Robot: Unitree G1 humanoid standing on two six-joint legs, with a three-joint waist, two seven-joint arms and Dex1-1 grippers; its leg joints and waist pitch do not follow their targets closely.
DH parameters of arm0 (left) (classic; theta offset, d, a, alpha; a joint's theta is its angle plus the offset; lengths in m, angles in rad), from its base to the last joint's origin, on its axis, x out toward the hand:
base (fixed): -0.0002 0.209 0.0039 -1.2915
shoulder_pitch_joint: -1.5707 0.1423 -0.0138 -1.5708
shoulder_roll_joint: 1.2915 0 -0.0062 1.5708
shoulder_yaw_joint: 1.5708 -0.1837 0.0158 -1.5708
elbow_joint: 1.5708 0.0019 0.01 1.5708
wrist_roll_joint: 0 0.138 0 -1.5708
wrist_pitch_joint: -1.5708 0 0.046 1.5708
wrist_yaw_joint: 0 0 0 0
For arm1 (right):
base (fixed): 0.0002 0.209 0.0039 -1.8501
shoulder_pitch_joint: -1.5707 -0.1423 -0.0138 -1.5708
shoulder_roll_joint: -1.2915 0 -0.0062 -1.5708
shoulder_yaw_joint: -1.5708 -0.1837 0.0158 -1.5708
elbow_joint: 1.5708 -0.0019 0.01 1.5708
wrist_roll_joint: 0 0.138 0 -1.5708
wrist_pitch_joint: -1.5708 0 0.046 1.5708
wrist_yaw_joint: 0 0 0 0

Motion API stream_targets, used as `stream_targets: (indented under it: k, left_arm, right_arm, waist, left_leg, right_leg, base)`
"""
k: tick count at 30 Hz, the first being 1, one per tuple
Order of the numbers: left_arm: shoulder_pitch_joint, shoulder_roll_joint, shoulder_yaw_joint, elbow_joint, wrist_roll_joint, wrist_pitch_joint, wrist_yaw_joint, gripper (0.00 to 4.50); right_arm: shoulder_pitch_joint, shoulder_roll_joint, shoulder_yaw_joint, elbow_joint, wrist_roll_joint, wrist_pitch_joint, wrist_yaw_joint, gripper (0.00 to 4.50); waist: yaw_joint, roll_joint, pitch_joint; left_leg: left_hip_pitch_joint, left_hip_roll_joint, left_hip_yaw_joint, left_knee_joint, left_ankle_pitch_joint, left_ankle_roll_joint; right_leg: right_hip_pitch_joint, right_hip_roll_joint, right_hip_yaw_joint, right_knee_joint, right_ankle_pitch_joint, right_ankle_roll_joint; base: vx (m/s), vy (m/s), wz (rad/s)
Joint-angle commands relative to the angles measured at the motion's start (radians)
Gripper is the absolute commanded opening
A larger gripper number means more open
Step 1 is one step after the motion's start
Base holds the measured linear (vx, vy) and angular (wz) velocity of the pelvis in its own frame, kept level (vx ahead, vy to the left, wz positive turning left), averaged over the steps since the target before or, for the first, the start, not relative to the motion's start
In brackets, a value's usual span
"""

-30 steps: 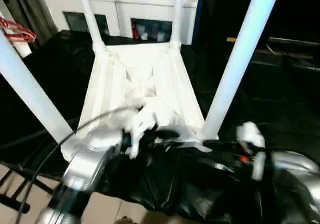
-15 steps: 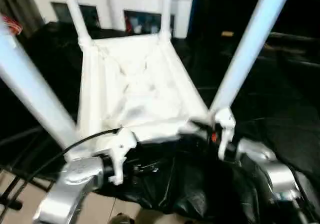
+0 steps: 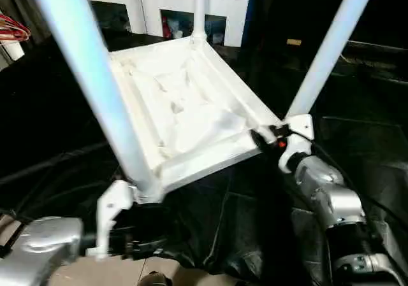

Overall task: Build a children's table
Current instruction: Rotate leg to tighten, then rotate table base

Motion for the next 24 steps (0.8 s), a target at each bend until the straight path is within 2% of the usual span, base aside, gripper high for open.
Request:
stream_targets:
  k: [1,2,4,6,7,9,10,11,12,14,15,16,17,18,19,20,21,22,23,24]
  left_arm:
    - [0.014,0.025,0.051,-0.013,-0.030,-0.005,-0.029,4.01]
    - [0.018,0.034,0.075,-0.011,-0.052,-0.002,-0.034,4.04]
    - [0.015,0.045,0.129,0.005,-0.086,-0.006,-0.040,4.42]
    - [-0.002,0.051,0.180,0.035,-0.100,-0.029,-0.039,4.40]
    - [-0.021,0.051,0.201,0.051,-0.106,-0.042,-0.036,4.44]
    - [-0.030,0.053,0.211,0.059,-0.114,-0.047,-0.034,4.44]
    - [-0.062,0.041,0.216,0.054,-0.142,-0.046,-0.026,4.44]
    - [-0.083,0.032,0.218,0.048,-0.162,-0.044,-0.021,4.44]
    - [-0.106,0.019,0.215,0.038,-0.188,-0.036,-0.017,4.44]
    - [-0.129,0.004,0.206,0.029,-0.206,-0.031,-0.013,4.44]
    - [-0.149,-0.008,0.190,0.023,-0.220,-0.025,-0.011,4.44]
    - [-0.173,-0.025,0.169,0.021,-0.235,-0.018,-0.009,4.44]
    - [-0.211,-0.050,0.133,0.034,-0.231,-0.023,-0.007,4.44]
    - [-0.221,-0.057,0.124,0.040,-0.227,-0.027,-0.008,4.44]
    - [-0.229,-0.063,0.117,0.047,-0.222,-0.031,-0.008,4.44]
    - [-0.255,-0.082,0.097,0.074,-0.206,-0.046,-0.004,4.44]
    - [-0.271,-0.096,0.083,0.092,-0.197,-0.060,-0.001,4.44]
    - [-0.300,-0.120,0.060,0.119,-0.183,-0.081,0.002,4.44]
    - [-0.312,-0.131,0.051,0.129,-0.179,-0.087,0.004,4.44]
    - [-0.339,-0.154,0.031,0.148,-0.178,-0.097,0.012,4.44]
  right_arm:
    - [-0.003,-0.024,-0.045,0.062,-0.028,-0.008,-0.045,3.13]
    - [-0.010,-0.025,-0.047,0.078,-0.028,-0.017,-0.049,3.13]
    - [-0.019,-0.029,-0.049,0.096,-0.029,-0.029,-0.054,3.13]
    - [-0.017,-0.034,-0.049,0.099,-0.032,-0.040,-0.048,3.13]
    - [-0.007,-0.040,-0.040,0.084,-0.035,-0.044,-0.027,3.13]
    - [-0.002,-0.043,-0.033,0.080,-0.037,-0.049,-0.015,3.13]
    - [0.019,-0.051,-0.018,0.055,-0.044,-0.047,0.002,3.13]
    - [0.034,-0.055,-0.007,0.038,-0.050,-0.044,0.011,3.13]
    - [0.052,-0.060,-0.001,0.018,-0.054,-0.037,0.013,3.13]
    - [0.071,-0.067,0.001,-0.004,-0.061,-0.029,0.007,3.13]
    - [0.091,-0.074,-0.006,-0.022,-0.065,-0.028,-0.001,3.13]
    - [0.119,-0.084,-0.016,-0.052,-0.065,-0.024,-0.009,3.13]
    - [0.166,-0.099,-0.029,-0.103,-0.066,-0.016,-0.020,3.13]
    - [0.178,-0.103,-0.031,-0.117,-0.067,-0.012,-0.022,3.13]
    - [0.186,-0.105,-0.032,-0.126,-0.069,-0.011,-0.024,3.13]
    - [0.209,-0.112,-0.035,-0.151,-0.078,-0.007,-0.031,3.13]
    - [0.223,-0.115,-0.038,-0.164,-0.083,-0.004,-0.036,3.13]
    - [0.240,-0.119,-0.042,-0.179,-0.092,0.001,-0.050,3.13]
    - [0.246,-0.121,-0.044,-0.183,-0.097,0.002,-0.057,3.13]
    - [0.254,-0.122,-0.050,-0.186,-0.107,0.004,-0.079,3.13]
  waist:
    - [-0.004,0.010,-0.053]
    - [-0.004,0.009,-0.053]
    - [0.000,0.009,-0.057]
    - [0.000,0.006,-0.059]
    - [0.002,0.007,-0.059]
    - [0.003,0.006,-0.060]
    - [0.003,-0.002,-0.062]
    - [0.008,0.000,-0.063]
    - [0.016,0.006,-0.063]
    - [0.017,0.004,-0.063]
    - [0.016,-0.002,-0.065]
    - [0.017,-0.005,-0.067]
    - [0.020,0.004,-0.070]
    - [0.025,0.003,-0.069]
    - [0.023,-0.002,-0.071]
    - [0.023,-0.002,-0.071]
    - [0.024,0.010,-0.073]
    - [0.021,0.005,-0.071]
    - [0.025,0.006,-0.073]
    - [0.021,0.010,-0.075]
  left_leg:
    - [0.013,0.011,0.007,-0.070,-0.215,0.005]
    - [0.012,0.011,0.007,-0.070,-0.210,0.006]
    - [0.011,0.010,0.007,-0.066,-0.183,0.010]
    - [0.010,0.008,0.008,-0.064,-0.171,0.015]
    - [0.011,0.007,0.008,-0.062,-0.165,0.022]
    - [0.010,0.009,0.007,-0.062,-0.162,0.024]
    - [0.010,0.009,0.008,-0.061,-0.166,0.027]
    - [0.012,0.009,0.008,-0.060,-0.160,0.028]
    - [0.017,0.011,0.009,-0.059,-0.150,0.026]
    - [0.013,0.010,0.008,-0.060,-0.146,0.020]
    - [0.008,0.009,0.006,-0.060,-0.144,0.016]
    - [0.008,0.008,0.006,-0.059,-0.139,0.017]
    - [0.013,0.009,0.006,-0.057,-0.140,0.014]
    - [0.022,0.011,0.010,-0.055,-0.153,0.014]
    - [0.011,0.008,0.006,-0.057,-0.148,0.011]
    - [0.011,0.008,0.006,-0.057,-0.148,0.011]
    - [0.017,0.007,0.007,-0.055,-0.175,-0.001]
    - [0.012,0.006,0.006,-0.058,-0.179,-0.002]
    - [0.015,0.007,0.006,-0.058,-0.196,-0.011]
    - [0.012,0.006,0.004,-0.058,-0.204,-0.019]
  right_leg:
    - [0.036,-0.029,0.041,-0.067,-0.170,-0.193]
    - [0.038,-0.028,0.041,-0.066,-0.164,-0.194]
    - [0.041,-0.026,0.040,-0.058,-0.113,-0.204]
    - [0.043,-0.025,0.039,-0.056,-0.090,-0.207]
    - [0.043,-0.024,0.039,-0.056,-0.081,-0.206]
    - [0.046,-0.027,0.039,-0.054,-0.078,-0.210]
    - [0.047,-0.028,0.040,-0.054,-0.087,-0.211]
    - [0.047,-0.028,0.040,-0.053,-0.086,-0.211]
    - [0.042,-0.027,0.041,-0.052,-0.072,-0.214]
    - [0.046,-0.026,0.040,-0.049,-0.058,-0.219]
    - [0.051,-0.028,0.039,-0.046,-0.058,-0.215]
    - [0.053,-0.028,0.040,-0.048,-0.062,-0.205]
    - [0.051,-0.028,0.041,-0.048,-0.062,-0.202]
    - [0.042,-0.026,0.042,-0.050,-0.051,-0.203]
    - [0.054,-0.027,0.041,-0.047,-0.049,-0.202]
    - [0.054,-0.027,0.041,-0.047,-0.049,-0.202]
    - [0.049,-0.028,0.042,-0.052,-0.075,-0.191]
    - [0.053,-0.026,0.042,-0.057,-0.087,-0.185]
    - [0.053,-0.029,0.042,-0.060,-0.116,-0.178]
    - [0.056,-0.030,0.042,-0.058,-0.128,-0.178]
  base:
    - [0.000,0.000,0.00]
    - [0.000,0.000,0.00]
    - [0.000,0.000,0.00]
    - [0.000,0.000,0.00]
    - [0.000,0.000,0.00]
    - [0.000,0.000,0.00]
    - [0.000,0.000,0.00]
    - [0.000,0.000,0.00]
    - [0.000,0.000,0.00]
    - [0.000,0.000,0.00]
    - [0.000,0.000,0.00]
    - [0.000,0.000,0.00]
    - [0.000,0.000,0.00]
    - [0.000,0.000,0.00]
    - [0.000,0.000,0.00]
    - [0.000,0.000,0.00]
    - [0.000,0.000,0.00]
    - [0.000,0.000,0.00]
    - [0.000,0.000,0.00]
    - [0.000,0.000,0.00]
